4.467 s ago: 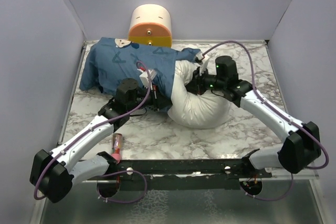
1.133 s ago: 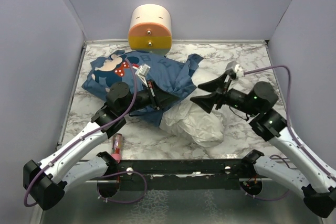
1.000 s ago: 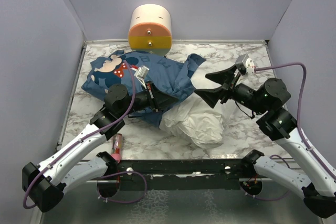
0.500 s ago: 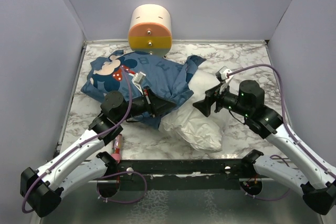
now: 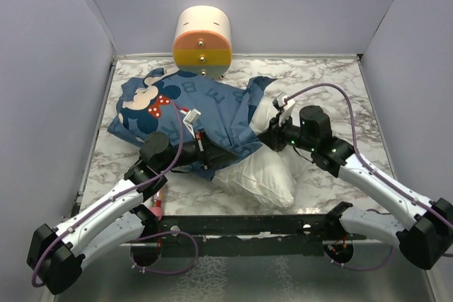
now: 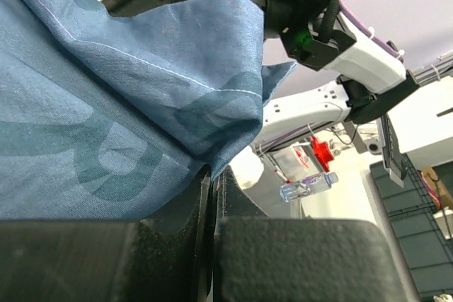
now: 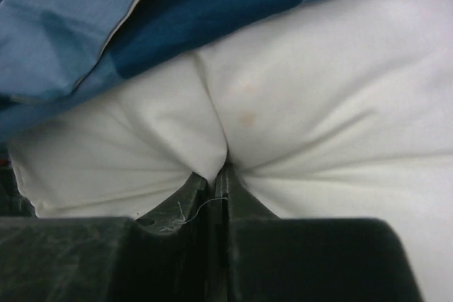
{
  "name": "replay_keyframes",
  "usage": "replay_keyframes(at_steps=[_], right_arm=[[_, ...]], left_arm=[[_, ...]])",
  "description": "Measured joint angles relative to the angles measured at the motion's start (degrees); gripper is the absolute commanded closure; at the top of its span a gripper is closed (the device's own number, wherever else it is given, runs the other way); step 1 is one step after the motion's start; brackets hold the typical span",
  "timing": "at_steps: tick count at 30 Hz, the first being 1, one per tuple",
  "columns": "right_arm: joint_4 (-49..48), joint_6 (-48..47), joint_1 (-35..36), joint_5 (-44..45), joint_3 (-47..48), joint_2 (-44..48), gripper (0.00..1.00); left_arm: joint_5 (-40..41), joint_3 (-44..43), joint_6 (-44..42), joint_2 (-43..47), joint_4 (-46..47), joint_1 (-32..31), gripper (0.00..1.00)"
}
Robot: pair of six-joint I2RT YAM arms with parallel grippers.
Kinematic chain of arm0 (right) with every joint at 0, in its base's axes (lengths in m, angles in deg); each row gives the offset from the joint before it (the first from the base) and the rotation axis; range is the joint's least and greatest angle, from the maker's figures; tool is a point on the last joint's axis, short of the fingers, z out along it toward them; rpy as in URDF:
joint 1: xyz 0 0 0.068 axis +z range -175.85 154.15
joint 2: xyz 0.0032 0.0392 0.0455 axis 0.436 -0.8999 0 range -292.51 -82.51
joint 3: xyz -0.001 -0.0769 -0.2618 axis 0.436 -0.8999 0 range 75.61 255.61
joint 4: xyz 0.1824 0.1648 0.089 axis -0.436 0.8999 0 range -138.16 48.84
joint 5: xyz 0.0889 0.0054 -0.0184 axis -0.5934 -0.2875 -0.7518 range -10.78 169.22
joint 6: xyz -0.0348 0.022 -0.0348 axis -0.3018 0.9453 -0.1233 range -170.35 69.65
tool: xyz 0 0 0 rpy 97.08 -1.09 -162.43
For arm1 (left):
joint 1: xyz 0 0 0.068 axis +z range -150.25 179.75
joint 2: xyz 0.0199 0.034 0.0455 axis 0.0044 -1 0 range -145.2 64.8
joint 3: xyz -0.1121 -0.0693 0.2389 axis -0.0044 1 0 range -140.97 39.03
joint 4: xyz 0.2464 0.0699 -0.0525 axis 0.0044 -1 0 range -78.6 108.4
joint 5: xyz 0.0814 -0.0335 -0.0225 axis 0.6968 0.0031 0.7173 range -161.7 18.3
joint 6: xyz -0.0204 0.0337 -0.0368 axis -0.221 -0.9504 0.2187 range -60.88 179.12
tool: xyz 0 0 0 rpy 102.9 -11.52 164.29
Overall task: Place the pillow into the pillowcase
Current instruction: Stuff the pillow into the pillowcase.
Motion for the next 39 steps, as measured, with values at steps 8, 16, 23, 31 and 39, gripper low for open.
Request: replay_keyframes(at_steps=[8,16,23,31,39], right_arm=[[-17.46,10.47,2.67,-0.79,-0.39,-11.56,0.99],[-31.17,17.64,3.80,1.38,-1.11,-18.10,0.96],[-32.98,17.62,4.17,-0.72,-8.35,-8.98,0.77],[-26.62,14.40,4.26,-2.78,-9.73,-0.48,0.72],[-23.71,13.20,4.28,-3.98,-9.07,-0.26,0.72]], left_arm=[[-1.31,0.98,2.34,-4.22,6.62,0.00,1.00],[-2.45,-3.04,-4.24,-11.63,1.99,-1.33,0.20],[8.26,-12.35,-12.46,2.14,-20.74,-1.92,0.06],[28.70,-46.07,-17.57,-8.70,-41.70,-0.31,0.01],[44.57,-70.82,-24.65,-39.71,-59.52,1.86,0.02]])
